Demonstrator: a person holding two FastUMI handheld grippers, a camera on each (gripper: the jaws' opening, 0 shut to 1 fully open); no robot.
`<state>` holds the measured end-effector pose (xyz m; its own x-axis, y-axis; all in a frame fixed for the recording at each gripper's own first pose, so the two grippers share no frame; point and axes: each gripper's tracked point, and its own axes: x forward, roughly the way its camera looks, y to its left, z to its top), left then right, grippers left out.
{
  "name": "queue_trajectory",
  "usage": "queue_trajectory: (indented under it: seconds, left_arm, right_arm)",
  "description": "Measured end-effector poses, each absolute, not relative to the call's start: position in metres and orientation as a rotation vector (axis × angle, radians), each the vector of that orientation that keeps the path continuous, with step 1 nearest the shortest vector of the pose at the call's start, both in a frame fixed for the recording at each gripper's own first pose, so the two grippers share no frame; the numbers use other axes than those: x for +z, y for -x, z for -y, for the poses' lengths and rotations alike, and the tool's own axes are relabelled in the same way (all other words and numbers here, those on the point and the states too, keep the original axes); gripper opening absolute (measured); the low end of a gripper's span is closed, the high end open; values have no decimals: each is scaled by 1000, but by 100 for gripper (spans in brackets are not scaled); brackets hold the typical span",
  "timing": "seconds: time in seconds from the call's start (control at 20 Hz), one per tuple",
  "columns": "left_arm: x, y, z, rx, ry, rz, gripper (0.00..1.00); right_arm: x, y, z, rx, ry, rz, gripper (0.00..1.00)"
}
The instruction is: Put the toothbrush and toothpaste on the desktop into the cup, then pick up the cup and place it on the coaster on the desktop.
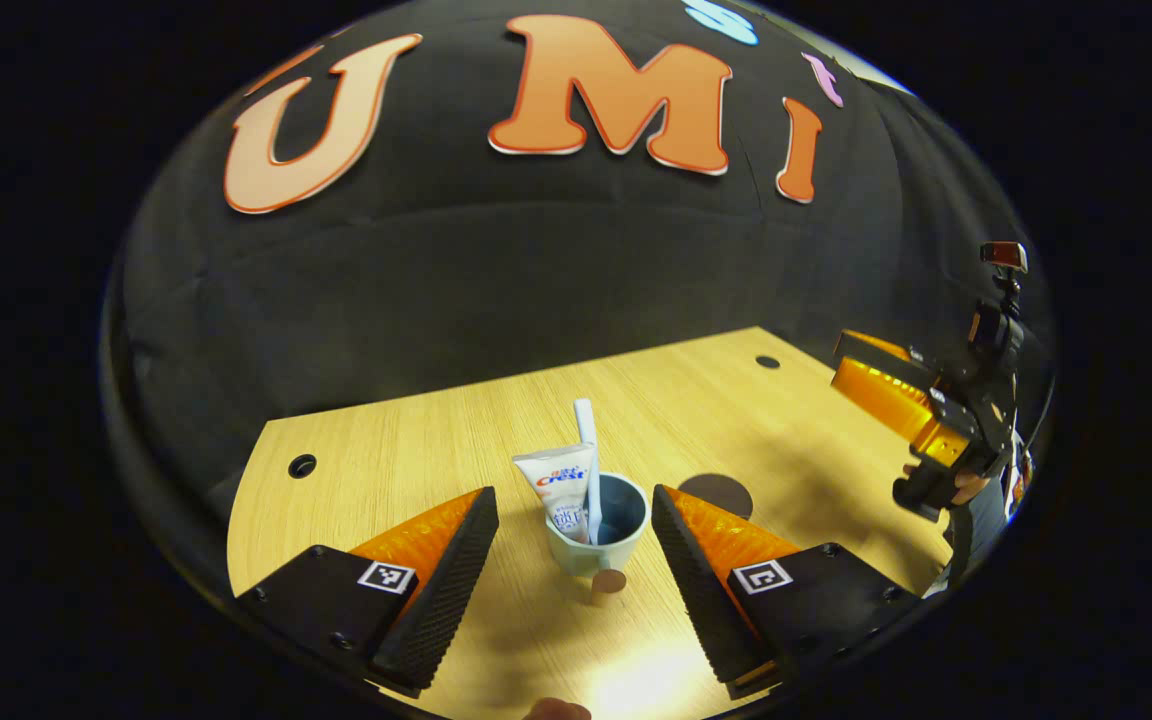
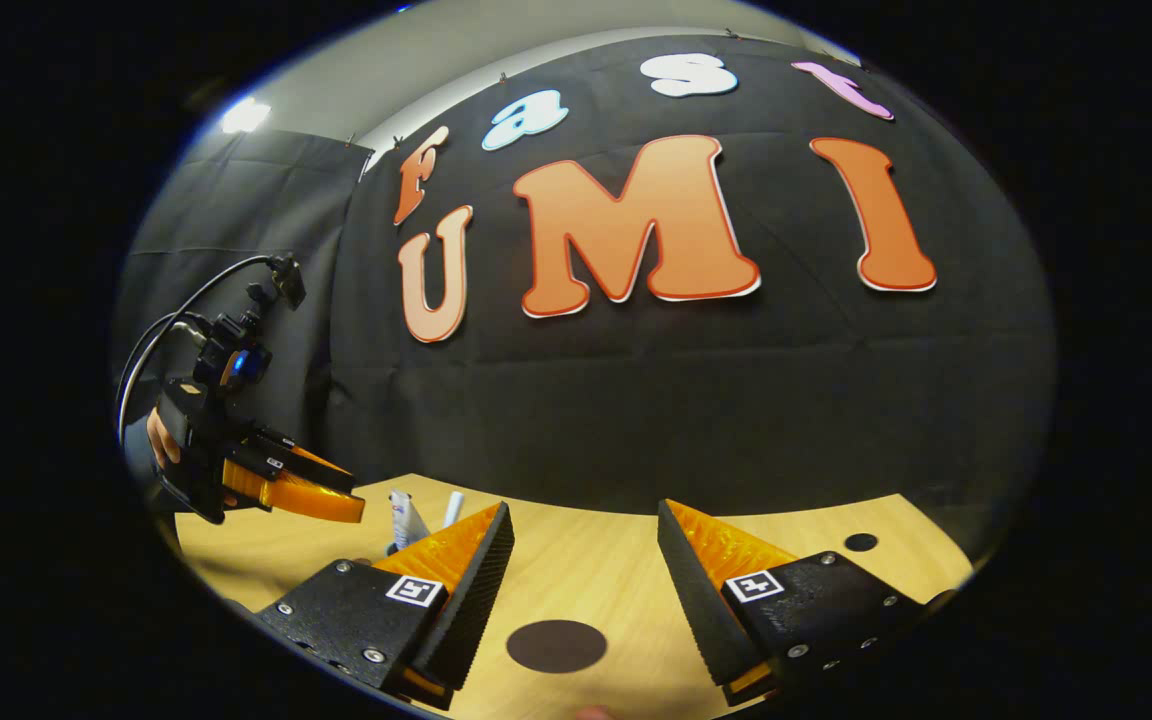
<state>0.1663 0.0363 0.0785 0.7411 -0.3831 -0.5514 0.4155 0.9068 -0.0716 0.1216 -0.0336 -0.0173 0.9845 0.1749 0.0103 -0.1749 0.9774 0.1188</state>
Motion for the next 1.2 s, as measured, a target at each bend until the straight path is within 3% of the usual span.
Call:
queue_trajectory:
  seconds: [0.3,0.65,0.9,1.1,1.2]
  left_arm:
    - [41,-159,-15,-502,-91,-877,100]
    - [17,-150,-13,-488,-134,-1154,100]
    - [24,-151,-13,-445,-167,-1234,100]
    - [18,-146,1,-423,-167,-1290,77]
    - [16,-145,-4,-401,-171,-1317,76]
  right_arm:
    - [-12,-85,99,74,-43,-13,88]
    - [-40,-51,125,53,-54,-64,90]
    - [-56,-35,136,48,-96,-85,91]
    - [-52,-31,136,53,-109,-75,91]
    - [-50,-29,132,61,-101,-68,91]
